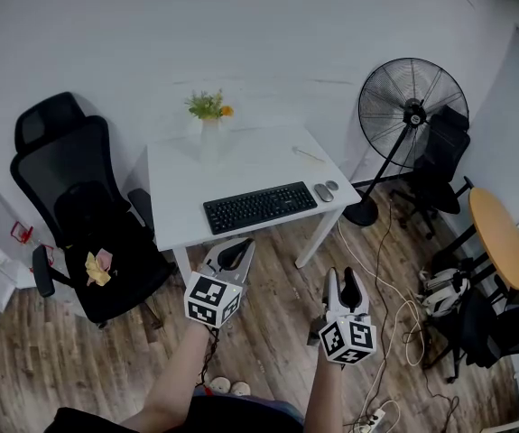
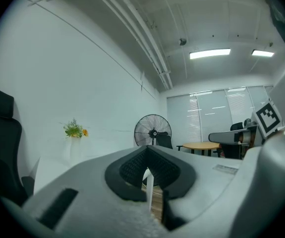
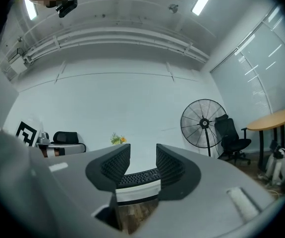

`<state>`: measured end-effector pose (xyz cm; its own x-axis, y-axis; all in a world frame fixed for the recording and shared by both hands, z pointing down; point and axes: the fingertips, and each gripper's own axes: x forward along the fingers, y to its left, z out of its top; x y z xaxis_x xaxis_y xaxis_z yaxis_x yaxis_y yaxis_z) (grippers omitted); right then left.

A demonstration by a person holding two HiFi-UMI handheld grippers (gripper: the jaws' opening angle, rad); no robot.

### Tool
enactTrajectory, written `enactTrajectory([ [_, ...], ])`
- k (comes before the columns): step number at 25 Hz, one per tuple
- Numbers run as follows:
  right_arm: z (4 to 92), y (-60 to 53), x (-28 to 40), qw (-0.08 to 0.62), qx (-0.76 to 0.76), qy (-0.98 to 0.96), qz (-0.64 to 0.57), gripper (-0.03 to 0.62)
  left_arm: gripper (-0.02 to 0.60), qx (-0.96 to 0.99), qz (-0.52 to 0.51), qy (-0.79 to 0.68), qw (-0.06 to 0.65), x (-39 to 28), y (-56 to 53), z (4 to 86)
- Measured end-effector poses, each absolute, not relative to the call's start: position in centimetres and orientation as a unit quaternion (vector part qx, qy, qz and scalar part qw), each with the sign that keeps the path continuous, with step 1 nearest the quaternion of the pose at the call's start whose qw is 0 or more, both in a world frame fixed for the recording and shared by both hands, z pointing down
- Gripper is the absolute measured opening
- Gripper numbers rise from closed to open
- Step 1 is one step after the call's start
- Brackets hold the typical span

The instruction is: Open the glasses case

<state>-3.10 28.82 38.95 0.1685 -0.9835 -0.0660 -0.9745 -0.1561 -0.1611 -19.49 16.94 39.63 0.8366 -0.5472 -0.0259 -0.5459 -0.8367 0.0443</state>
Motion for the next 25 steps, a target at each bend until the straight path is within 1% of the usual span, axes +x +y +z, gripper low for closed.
enactTrajectory([
  [1, 39.0, 28.7, -2.9, 0.086, -0.761, 0.642, -0.028, 0.163, 0.008, 0.958, -0.019, -0.286, 0.018, -19.5, 16.8, 39.6],
  [4, 39.1, 28.3, -2.7, 0.091, -0.763, 0.640, -0.031, 0.199, 0.008, 0.958, -0.020, -0.286, 0.019, -19.4, 16.3, 39.8],
  [7, 39.4, 27.9, -2.6, 0.091, -0.764, 0.638, -0.033, 0.213, 0.008, 0.958, -0.018, -0.284, 0.021, -19.3, 15.8, 40.2],
  [17, 39.9, 26.0, -2.0, 0.092, -0.776, 0.624, -0.032, 0.219, 0.008, 0.963, -0.023, -0.268, 0.021, -18.6, 13.1, 40.4],
  [25, 40.9, 24.0, 0.6, 0.091, -0.785, 0.612, -0.042, 0.219, 0.008, 0.966, -0.018, -0.256, 0.028, -16.3, 10.4, 41.5],
])
